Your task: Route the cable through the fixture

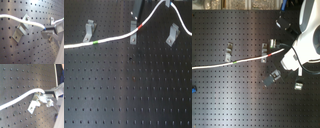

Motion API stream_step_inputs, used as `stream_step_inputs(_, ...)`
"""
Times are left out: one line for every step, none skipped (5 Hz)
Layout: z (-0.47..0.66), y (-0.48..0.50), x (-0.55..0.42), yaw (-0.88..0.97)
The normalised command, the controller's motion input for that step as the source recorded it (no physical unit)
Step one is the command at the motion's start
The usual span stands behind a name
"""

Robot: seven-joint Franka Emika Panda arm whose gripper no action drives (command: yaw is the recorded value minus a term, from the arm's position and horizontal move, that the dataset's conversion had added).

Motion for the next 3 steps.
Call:
stream_step_inputs(0.11, -0.178, -0.083, 0.06)
stream_step_inputs(0.27, -0.279, -0.094, -0.3)
stream_step_inputs(0.16, -0.008, 0.007, -0.02)
